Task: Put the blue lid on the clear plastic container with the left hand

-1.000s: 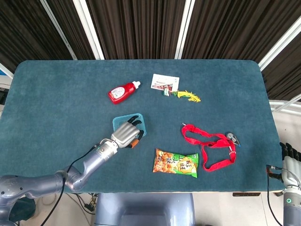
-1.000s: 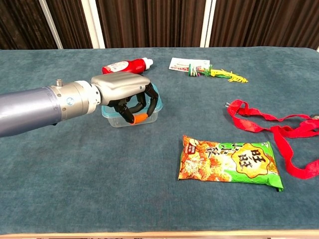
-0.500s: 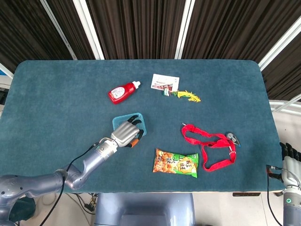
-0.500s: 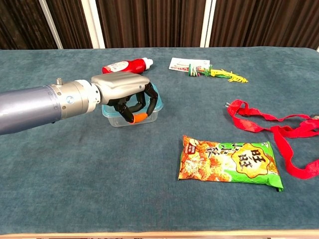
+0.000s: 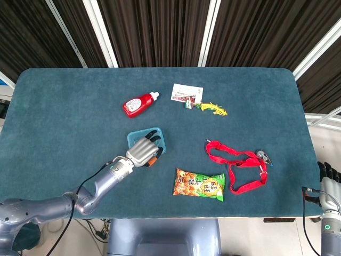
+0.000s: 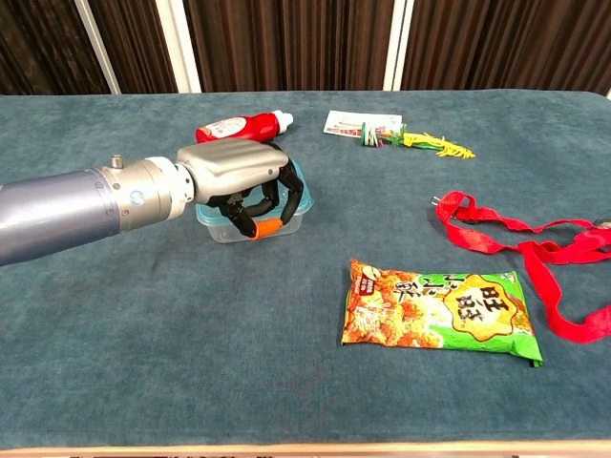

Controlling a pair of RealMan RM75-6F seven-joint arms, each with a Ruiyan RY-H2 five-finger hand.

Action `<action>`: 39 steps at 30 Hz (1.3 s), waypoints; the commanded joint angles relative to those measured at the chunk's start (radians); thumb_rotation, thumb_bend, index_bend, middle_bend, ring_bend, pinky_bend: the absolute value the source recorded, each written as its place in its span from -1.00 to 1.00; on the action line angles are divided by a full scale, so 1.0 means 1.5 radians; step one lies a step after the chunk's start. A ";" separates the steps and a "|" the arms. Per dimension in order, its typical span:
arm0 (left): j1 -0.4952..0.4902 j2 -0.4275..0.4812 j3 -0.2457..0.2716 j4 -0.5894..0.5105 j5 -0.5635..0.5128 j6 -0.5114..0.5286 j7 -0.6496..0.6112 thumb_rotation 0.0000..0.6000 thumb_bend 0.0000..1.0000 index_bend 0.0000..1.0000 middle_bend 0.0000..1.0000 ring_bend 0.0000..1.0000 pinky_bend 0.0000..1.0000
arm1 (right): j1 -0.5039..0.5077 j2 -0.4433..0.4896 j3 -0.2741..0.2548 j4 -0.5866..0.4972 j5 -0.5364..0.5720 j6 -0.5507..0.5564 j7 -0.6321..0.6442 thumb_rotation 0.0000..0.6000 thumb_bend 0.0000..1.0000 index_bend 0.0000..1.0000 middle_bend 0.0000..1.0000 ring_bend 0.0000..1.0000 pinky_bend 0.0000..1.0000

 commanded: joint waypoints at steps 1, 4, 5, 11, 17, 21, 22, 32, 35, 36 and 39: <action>0.001 -0.002 0.002 0.003 0.002 0.000 0.002 1.00 -0.06 0.34 0.30 -0.68 -0.88 | 0.000 0.000 0.000 0.000 0.001 -0.001 -0.001 1.00 -0.46 -0.92 -1.00 -1.00 -1.00; 0.001 -0.007 0.006 0.012 0.006 -0.004 0.005 1.00 -0.06 0.34 0.30 -0.68 -0.88 | 0.001 0.001 0.000 0.000 0.003 -0.001 -0.003 1.00 -0.46 -0.92 -1.00 -1.00 -1.00; 0.001 -0.008 0.007 0.014 0.006 -0.005 0.005 1.00 -0.06 0.34 0.30 -0.68 -0.88 | 0.001 0.001 0.000 0.000 0.004 -0.001 -0.004 1.00 -0.46 -0.92 -1.00 -1.00 -1.00; 0.001 -0.012 0.008 0.021 0.012 -0.005 0.003 1.00 -0.06 0.34 0.30 -0.68 -0.88 | 0.001 0.000 0.001 0.001 0.006 0.001 -0.007 1.00 -0.46 -0.92 -1.00 -1.00 -1.00; 0.003 -0.012 0.007 0.022 0.015 -0.003 0.002 1.00 -0.06 0.34 0.30 -0.68 -0.88 | 0.001 0.001 0.000 0.000 0.005 0.002 -0.007 1.00 -0.46 -0.92 -1.00 -1.00 -1.00; 0.004 -0.012 0.009 0.024 0.015 -0.006 0.003 1.00 -0.06 0.34 0.30 -0.68 -0.88 | 0.000 0.002 0.000 -0.002 0.004 0.003 -0.008 1.00 -0.46 -0.92 -1.00 -1.00 -1.00; 0.005 -0.013 0.010 0.025 0.015 -0.007 0.003 1.00 -0.06 0.34 0.30 -0.68 -0.88 | 0.000 0.002 0.000 -0.002 0.005 0.004 -0.008 1.00 -0.46 -0.92 -1.00 -1.00 -1.00; 0.007 -0.018 0.010 0.037 0.019 -0.010 -0.003 1.00 -0.06 0.34 0.31 -0.68 -0.88 | 0.001 0.001 0.000 -0.002 0.009 0.002 -0.012 1.00 -0.46 -0.92 -1.00 -1.00 -1.00; 0.007 -0.018 0.011 0.037 0.020 -0.011 -0.002 1.00 -0.06 0.35 0.31 -0.68 -0.88 | 0.001 0.002 0.000 -0.002 0.010 0.003 -0.014 1.00 -0.46 -0.92 -1.00 -1.00 -1.00; 0.007 -0.018 0.011 0.038 0.019 -0.012 -0.002 1.00 -0.06 0.35 0.31 -0.68 -0.88 | 0.001 0.002 0.000 -0.003 0.010 0.003 -0.014 1.00 -0.46 -0.92 -1.00 -1.00 -1.00; 0.009 -0.019 0.014 0.041 0.016 -0.018 0.001 1.00 -0.06 0.35 0.31 -0.68 -0.88 | 0.001 0.004 0.001 -0.005 0.011 0.004 -0.014 1.00 -0.46 -0.92 -1.00 -1.00 -1.00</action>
